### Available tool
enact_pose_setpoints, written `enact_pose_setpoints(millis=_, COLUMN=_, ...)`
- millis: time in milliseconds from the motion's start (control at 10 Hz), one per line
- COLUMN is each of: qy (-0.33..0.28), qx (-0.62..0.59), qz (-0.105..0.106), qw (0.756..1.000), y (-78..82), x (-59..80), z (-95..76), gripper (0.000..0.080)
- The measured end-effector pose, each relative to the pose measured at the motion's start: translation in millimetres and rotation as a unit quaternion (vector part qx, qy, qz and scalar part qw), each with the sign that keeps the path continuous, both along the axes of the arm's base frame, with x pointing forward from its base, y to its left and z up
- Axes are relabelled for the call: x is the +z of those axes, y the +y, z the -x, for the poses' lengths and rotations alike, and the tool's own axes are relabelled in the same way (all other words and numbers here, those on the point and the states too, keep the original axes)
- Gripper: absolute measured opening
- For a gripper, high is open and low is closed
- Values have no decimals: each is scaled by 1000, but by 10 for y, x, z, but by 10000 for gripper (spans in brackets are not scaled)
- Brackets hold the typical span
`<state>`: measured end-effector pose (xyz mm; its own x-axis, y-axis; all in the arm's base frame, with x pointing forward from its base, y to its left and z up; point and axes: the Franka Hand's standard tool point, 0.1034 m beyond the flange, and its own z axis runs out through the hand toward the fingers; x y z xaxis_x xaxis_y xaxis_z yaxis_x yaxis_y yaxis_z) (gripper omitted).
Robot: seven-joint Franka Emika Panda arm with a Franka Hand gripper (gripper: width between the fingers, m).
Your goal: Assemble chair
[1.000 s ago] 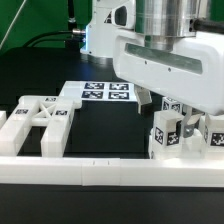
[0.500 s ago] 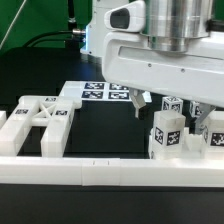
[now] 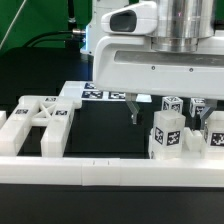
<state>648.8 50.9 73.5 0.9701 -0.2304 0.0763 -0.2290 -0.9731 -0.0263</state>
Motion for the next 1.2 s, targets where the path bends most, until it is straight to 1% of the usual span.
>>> enact_pose_setpoints(millis=200, qy=0, qx=80, qz=15, qw=997, y=9, x=7, z=-7, gripper=649)
enact_pose_setpoints(millis=300, qy=0, qx=130, qz=22, qw=991, y=-9, x=8, z=-12, gripper=649)
enact_pose_setpoints(millis=400, qy=1, qx=158, qz=24, qw=987, y=-38, x=-7, z=-1, gripper=649)
enact_pose_setpoints(millis=700, qy=2, qx=221, qz=30, qw=975, y=-26, x=-11, z=3, gripper=649)
enact_pose_setpoints(millis=800, qy=2, qx=226, qz=30, qw=974, y=-23, x=-11, z=3, gripper=649)
enact_pose_setpoints(millis=900, qy=2, qx=225, qz=30, qw=974, y=-25, x=-11, z=3, gripper=530)
enact_pose_setpoints(millis=1000, qy=2, qx=225, qz=30, qw=974, y=-26, x=-11, z=2, gripper=530)
enact_pose_setpoints(millis=1100, qy=2, qx=219, qz=30, qw=975, y=-26, x=-11, z=2, gripper=394)
enact_pose_setpoints(millis=1200, qy=1, qx=205, qz=28, qw=978, y=-23, x=-4, z=-1, gripper=288)
